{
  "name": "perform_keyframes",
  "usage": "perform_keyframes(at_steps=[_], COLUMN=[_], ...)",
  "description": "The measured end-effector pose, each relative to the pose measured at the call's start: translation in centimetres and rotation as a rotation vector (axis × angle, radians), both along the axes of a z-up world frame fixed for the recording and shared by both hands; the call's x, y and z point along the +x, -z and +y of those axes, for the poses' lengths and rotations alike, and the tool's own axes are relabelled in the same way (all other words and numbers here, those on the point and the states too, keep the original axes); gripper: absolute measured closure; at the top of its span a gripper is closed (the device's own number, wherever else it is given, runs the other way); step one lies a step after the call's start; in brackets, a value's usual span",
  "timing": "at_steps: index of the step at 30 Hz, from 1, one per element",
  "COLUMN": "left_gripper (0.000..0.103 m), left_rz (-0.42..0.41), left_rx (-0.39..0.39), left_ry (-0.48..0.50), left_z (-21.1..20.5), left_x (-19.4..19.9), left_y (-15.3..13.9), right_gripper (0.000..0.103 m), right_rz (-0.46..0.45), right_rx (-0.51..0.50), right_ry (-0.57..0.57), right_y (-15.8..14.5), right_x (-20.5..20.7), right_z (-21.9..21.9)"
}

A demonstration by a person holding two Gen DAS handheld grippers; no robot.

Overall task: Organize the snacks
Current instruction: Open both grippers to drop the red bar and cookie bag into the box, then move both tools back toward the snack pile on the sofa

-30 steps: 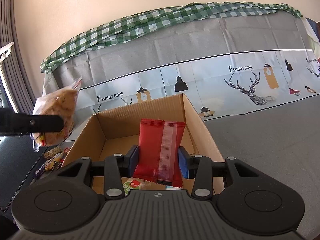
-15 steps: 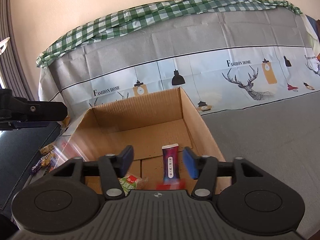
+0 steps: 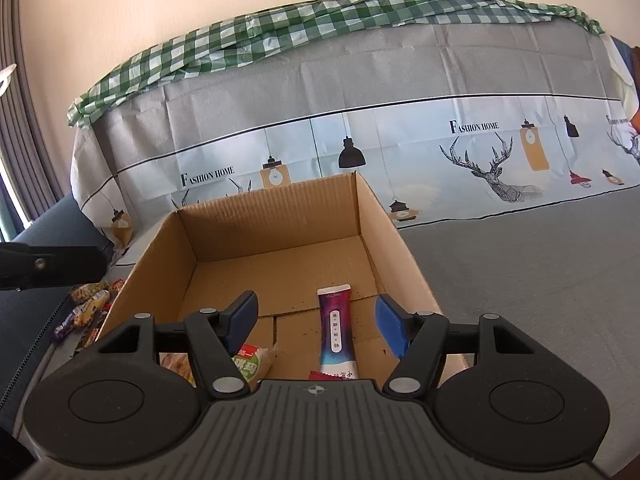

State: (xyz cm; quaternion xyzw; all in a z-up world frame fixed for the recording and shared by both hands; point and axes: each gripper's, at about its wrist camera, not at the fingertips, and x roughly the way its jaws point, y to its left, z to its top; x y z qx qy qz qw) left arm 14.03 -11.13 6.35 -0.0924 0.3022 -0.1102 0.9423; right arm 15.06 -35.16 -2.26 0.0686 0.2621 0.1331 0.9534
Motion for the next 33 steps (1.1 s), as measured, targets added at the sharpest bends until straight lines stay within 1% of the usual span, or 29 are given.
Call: perform_keyframes(at_steps=[5, 8, 11, 13, 15, 16, 18, 20, 22, 23, 26, 27, 28, 30, 33], left_gripper=[0.036, 0.042, 0.049, 0.059, 0.068, 0.071, 0.072, 0.072, 0.072, 0.072, 0.072, 0.072, 0.072, 0.072, 0.072], left_rz=[-0.002, -0.011, -0.027, -0.041, -0.057, -0.065, -0.084, -0.095, -0.094, -0.094, -0.098, -0.081, -0.066, -0.098, -0.092], left_rx=[-0.031, -0.049, -0.056, -0.044, -0.012, 0.008, 0.055, 0.115, 0.164, 0.184, 0.254, 0.25, 0.21, 0.179, 0.15], left_ry=[-0.03, -0.054, -0.076, -0.091, -0.106, -0.114, -0.117, -0.12, -0.127, -0.129, -0.13, -0.139, -0.148, -0.178, -0.19], left_z=[2.1, 3.7, 5.7, 7.2, 8.9, 9.8, 11.8, 13.6, 15.3, 16.2, 17.9, 18.4, 19.1, 19.8, 20.1], left_x=[-1.3, -2.2, -3.3, -4.0, -4.7, -4.9, -5.2, -5.2, -5.1, -5.0, -4.8, -4.6, -4.3, -4.6, -4.4], left_y=[0.1, 0.1, 0.1, 0.3, 0.7, 1.0, 1.5, 2.1, 2.9, 3.4, 4.9, 5.3, 5.3, 5.0, 4.8], right_gripper=[0.036, 0.036, 0.036, 0.036, 0.036, 0.036, 0.04, 0.053, 0.058, 0.059, 0.059, 0.059, 0.059, 0.059, 0.059], right_rz=[-0.003, -0.006, -0.007, -0.015, -0.029, -0.034, -0.053, -0.072, -0.08, -0.084, -0.096, -0.102, -0.107, -0.112, -0.118], right_rx=[-0.038, -0.063, -0.087, -0.099, -0.108, -0.111, -0.113, -0.105, -0.094, -0.092, -0.082, -0.08, -0.08, -0.085, -0.103], right_ry=[0.003, 0.012, 0.025, 0.037, 0.051, 0.059, 0.071, 0.071, 0.064, 0.061, 0.061, 0.06, 0.058, 0.05, 0.037], right_y=[0.0, 0.0, -0.1, -0.2, -0.3, -0.4, -0.6, -0.8, -1.1, -1.3, -1.9, -2.1, -2.3, -2.7, -3.2], right_x=[-0.1, -0.3, -0.5, -0.8, -1.2, -1.5, -2.0, -2.6, -3.1, -3.3, -3.8, -4.0, -4.2, -4.3, -4.3], right_z=[0.4, 0.8, 1.1, 1.4, 1.6, 1.7, 1.8, 2.0, 2.2, 2.4, 3.0, 3.3, 3.6, 4.4, 5.8])
